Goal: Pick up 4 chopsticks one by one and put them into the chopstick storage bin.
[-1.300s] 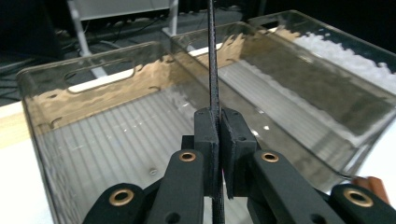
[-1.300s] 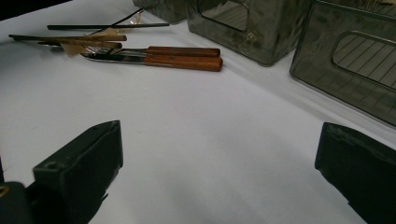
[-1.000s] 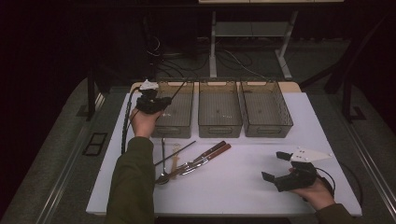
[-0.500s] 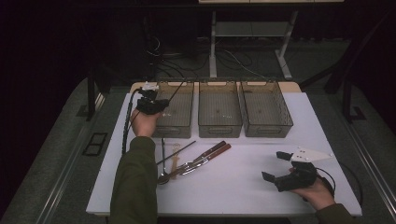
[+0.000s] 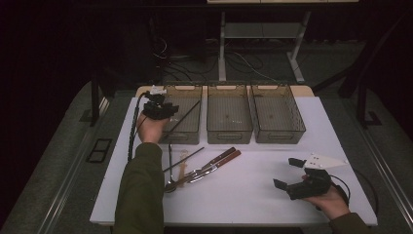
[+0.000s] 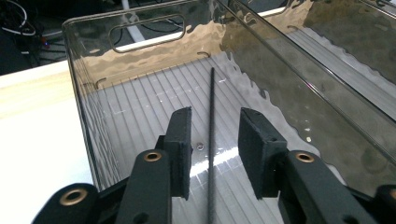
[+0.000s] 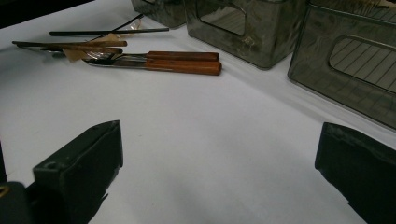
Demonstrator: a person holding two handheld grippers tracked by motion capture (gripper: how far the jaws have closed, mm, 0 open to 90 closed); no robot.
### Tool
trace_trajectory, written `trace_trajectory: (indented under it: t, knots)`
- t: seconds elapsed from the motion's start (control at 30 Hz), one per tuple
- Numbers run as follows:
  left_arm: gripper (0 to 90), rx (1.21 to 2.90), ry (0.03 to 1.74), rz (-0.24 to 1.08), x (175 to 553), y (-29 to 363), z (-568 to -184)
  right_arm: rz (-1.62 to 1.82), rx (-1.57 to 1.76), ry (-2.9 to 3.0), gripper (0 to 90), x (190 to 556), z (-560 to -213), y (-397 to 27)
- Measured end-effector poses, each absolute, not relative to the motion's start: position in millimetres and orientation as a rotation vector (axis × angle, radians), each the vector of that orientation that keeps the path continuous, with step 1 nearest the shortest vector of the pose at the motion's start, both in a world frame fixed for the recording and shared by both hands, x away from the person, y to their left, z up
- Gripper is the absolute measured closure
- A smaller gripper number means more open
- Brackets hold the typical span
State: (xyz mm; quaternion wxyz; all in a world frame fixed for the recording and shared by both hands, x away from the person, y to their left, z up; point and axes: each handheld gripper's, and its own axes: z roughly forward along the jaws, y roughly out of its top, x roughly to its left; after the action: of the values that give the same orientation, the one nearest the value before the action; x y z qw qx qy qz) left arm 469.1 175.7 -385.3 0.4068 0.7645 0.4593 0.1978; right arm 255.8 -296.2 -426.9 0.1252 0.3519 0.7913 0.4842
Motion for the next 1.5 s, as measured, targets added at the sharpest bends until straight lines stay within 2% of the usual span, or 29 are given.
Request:
trace_trajectory:
  t: [0.47, 1.07, 1.5]
  knots:
    - [44.4, 1.994, 1.002, 0.404, 452.4, 167.0, -376.2, 1.423, 1.029, 2.3, 1.1, 256.0, -426.5, -297.5]
    - [31.0, 1.983, 0.802, 0.366, 405.5, 163.9, -347.2, 1.42, 1.034, 2.295, 1.1, 256.2, -426.7, -298.1]
    - [24.9, 2.006, 0.734, 0.32, 371.1, 166.1, -357.4, 1.418, 1.043, 2.294, 1.2, 257.0, -427.4, -298.4]
